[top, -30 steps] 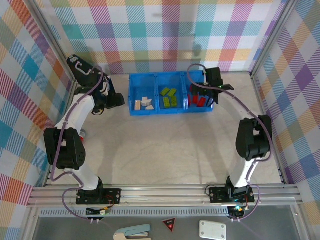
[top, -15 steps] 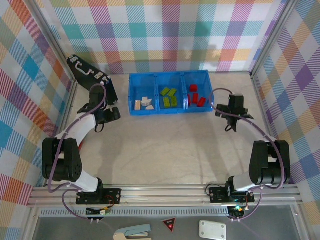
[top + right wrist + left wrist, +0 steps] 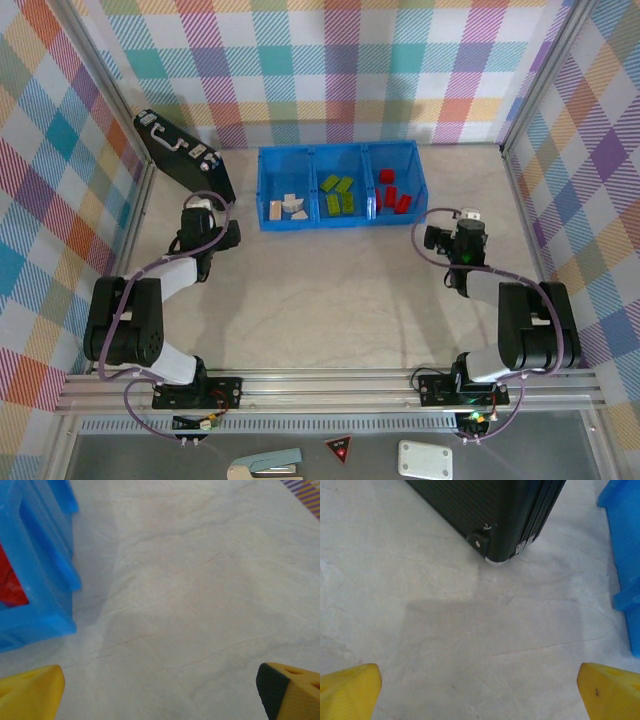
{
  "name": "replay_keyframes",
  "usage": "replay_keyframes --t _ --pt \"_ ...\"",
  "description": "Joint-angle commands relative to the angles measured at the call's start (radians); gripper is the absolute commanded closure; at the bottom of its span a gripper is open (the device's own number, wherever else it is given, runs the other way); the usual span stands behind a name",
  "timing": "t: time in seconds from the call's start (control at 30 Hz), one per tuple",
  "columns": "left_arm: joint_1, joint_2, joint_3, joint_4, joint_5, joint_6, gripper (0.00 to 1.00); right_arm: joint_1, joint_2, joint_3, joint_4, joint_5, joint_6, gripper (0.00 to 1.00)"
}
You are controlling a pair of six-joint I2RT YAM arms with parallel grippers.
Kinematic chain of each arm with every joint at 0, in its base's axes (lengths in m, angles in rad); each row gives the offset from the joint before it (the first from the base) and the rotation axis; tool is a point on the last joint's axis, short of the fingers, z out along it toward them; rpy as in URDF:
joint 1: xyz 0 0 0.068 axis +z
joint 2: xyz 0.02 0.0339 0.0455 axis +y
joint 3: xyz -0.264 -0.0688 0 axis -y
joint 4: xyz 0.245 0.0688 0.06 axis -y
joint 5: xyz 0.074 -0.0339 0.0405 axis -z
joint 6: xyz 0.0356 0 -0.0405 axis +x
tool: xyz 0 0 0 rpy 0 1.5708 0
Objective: Sort the legos into containers by color
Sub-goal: Reset both arms
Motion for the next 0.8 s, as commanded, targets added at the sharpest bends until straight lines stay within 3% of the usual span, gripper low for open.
replay_keyframes --t 0.0,0.07,0.2,0.3,0.43,0.77 --pt "0.005 0.028 -0.080 0.207 0.052 0.045 0.00 -0.005 0.014 -0.034 0.183 -0.060 -0.012 0.01" --pt "0.003 0.042 -0.140 0.341 0.077 0.057 0.00 -0.004 0.024 -0.043 0.214 -0.096 -0.028 0.01" --pt "0.003 0.033 -0.195 0.421 0.115 0.071 0.00 -0.004 0.048 -0.064 0.270 -0.132 -0.042 0.01" --pt "0.003 0.078 -0.285 0.644 0.127 0.074 0.00 -0.004 0.071 -0.075 0.311 -0.150 -0.050 0.01" --pt "-0.005 0.067 -0.246 0.542 0.113 0.083 0.00 -0.003 0.079 -0.074 0.315 -0.167 -0.059 0.01" --pt "-0.021 0.069 -0.246 0.552 0.082 0.090 0.00 -0.004 0.078 -0.079 0.323 -0.171 -0.063 0.01"
